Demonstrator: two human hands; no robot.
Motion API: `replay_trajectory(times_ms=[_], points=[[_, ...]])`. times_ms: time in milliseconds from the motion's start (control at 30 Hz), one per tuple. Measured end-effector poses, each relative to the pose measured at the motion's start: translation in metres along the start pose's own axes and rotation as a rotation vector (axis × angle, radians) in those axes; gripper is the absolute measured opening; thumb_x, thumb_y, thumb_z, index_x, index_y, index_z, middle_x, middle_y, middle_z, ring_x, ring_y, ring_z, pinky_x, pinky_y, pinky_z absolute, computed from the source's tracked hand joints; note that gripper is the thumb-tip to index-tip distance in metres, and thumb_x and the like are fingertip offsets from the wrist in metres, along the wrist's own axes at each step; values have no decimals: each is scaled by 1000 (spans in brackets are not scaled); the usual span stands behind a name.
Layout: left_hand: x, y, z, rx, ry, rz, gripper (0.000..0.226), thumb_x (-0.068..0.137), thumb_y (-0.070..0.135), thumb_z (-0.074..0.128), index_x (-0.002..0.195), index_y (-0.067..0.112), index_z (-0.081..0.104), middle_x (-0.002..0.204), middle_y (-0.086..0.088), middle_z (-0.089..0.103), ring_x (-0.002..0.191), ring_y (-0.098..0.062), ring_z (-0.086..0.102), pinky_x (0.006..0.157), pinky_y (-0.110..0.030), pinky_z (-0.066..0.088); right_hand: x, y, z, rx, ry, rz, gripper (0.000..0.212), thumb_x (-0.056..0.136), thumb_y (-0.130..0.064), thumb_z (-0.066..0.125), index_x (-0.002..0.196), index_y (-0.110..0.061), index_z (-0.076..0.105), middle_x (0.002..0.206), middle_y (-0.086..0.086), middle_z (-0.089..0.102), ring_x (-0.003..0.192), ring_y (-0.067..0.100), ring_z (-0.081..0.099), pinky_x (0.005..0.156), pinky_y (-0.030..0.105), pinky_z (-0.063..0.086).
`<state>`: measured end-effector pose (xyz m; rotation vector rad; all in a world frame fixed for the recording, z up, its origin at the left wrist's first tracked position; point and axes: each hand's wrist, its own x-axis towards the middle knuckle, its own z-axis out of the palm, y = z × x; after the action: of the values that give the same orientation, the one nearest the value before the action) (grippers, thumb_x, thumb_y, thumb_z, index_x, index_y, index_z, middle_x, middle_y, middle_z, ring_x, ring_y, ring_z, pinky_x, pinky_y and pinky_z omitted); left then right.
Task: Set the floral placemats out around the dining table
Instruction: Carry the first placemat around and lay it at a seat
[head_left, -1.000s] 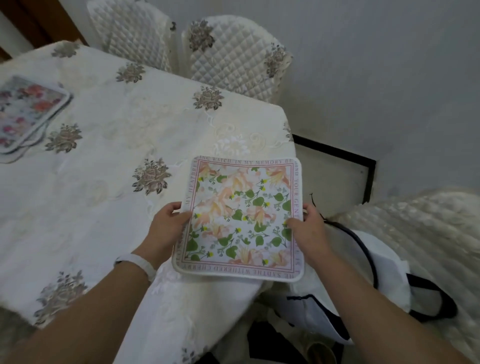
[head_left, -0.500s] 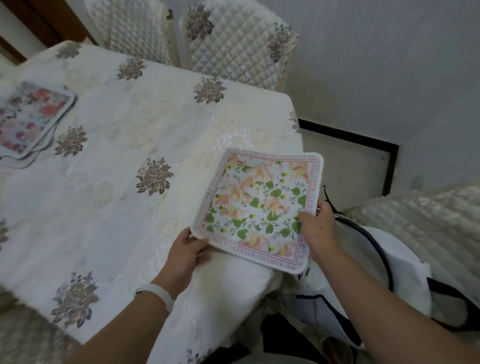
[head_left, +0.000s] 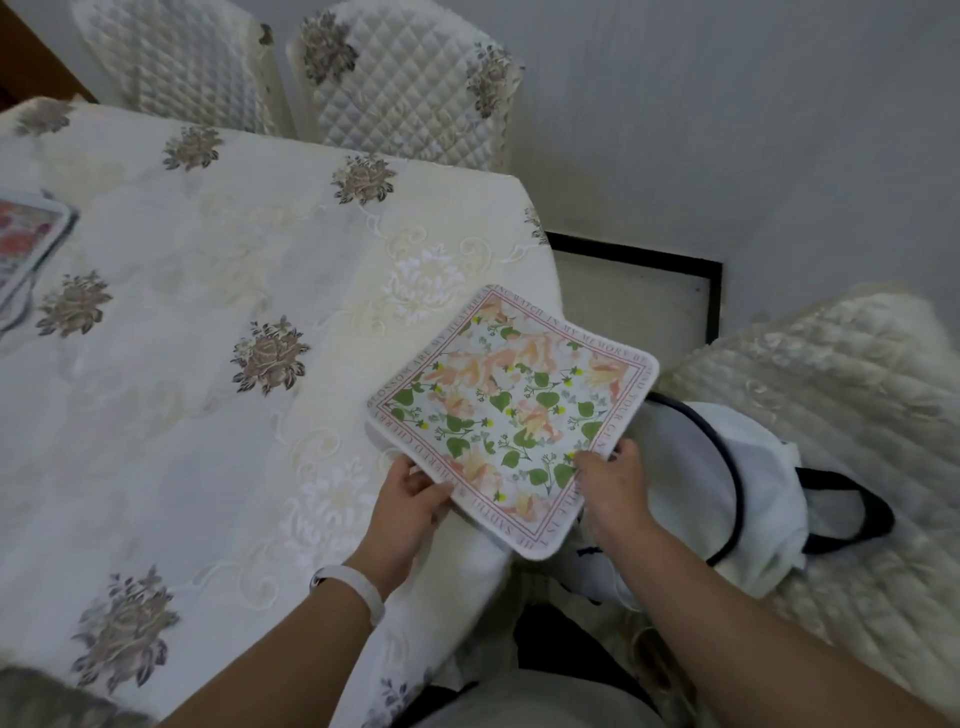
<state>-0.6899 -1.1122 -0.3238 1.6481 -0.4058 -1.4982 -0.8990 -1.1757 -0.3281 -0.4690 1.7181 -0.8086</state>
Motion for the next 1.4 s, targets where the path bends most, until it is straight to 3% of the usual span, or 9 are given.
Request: replay_trajectory(times_ms=[133, 233, 367, 533, 633, 767, 1000, 1167, 1400], points=[[-7, -15, 3, -11, -29, 12, 53, 91, -14, 52, 124, 27, 50, 119, -8, 68, 103, -29, 69, 76, -45, 61, -19, 23, -3, -27, -24, -11, 30, 89, 5, 51, 109, -18, 50, 103, 1, 65, 93, 19, 66, 73, 39, 59], [-12, -18, 1, -34, 15, 23, 58, 92, -16, 46, 130, 27, 47, 121, -5, 66, 104, -30, 68, 74, -51, 60, -28, 35, -7, -37, -72, -34, 34, 87, 5, 54, 115, -16, 53, 108, 3, 69, 95, 19, 68, 79, 41, 60], [-11, -10, -15, 7, 82, 30, 55, 91, -16, 46, 131, 22, 47, 118, -6, 66, 100, -27, 68, 64, -40, 61, -22, 26, -17, 97, -67, -14, 26, 90, 1, 62, 110, -13, 53, 103, 9, 70, 90, 24, 72, 80, 48, 61], [2, 17, -41, -5, 202, 21, 38, 91, -13, 48, 121, 11, 49, 107, -10, 67, 90, -25, 69, 54, -29, 58, 8, 4, -24, 81, -68, 6, 54, 90, -7, 66, 135, -18, 40, 107, 15, 68, 81, 23, 68, 69, 38, 60], [13, 29, -56, 48, 216, 30, 35, 91, -10, 52, 120, 9, 50, 106, -14, 68, 88, -27, 69, 58, -33, 58, 22, -3, -22, 18, -89, -16, 61, 89, -7, 61, 142, -23, 35, 115, 14, 64, 86, 24, 68, 65, 33, 57], [27, 40, -68, 147, 166, 14, 33, 90, -10, 52, 117, 10, 53, 109, -18, 70, 95, -35, 69, 73, -43, 57, 36, -20, -21, -85, -220, -32, 44, 92, -5, 60, 132, -17, 45, 107, 9, 64, 93, 26, 69, 77, 41, 59], [51, 61, -69, 245, 125, 1, 35, 89, -11, 52, 107, 19, 58, 102, -16, 70, 88, -32, 71, 69, -40, 57, 55, -34, -5, -366, -445, -104, 50, 87, 8, 58, 131, -15, 55, 116, 6, 67, 92, 25, 72, 75, 43, 62], [64, 75, -55, 247, 121, 18, 32, 90, -6, 50, 109, 18, 62, 93, -9, 72, 78, -28, 69, 72, -41, 57, 49, -22, -5, -336, -402, -93, 39, 89, 6, 58, 122, -13, 55, 110, 0, 68, 89, 18, 71, 73, 39, 61], [75, 79, -41, 243, 81, 11, 45, 84, -2, 65, 126, 12, 54, 107, -16, 71, 92, -38, 71, 82, -56, 57, 17, 15, -22, -157, -315, -61, 32, 87, 1, 65, 111, -18, 56, 109, 2, 69, 95, 21, 70, 83, 47, 59]])
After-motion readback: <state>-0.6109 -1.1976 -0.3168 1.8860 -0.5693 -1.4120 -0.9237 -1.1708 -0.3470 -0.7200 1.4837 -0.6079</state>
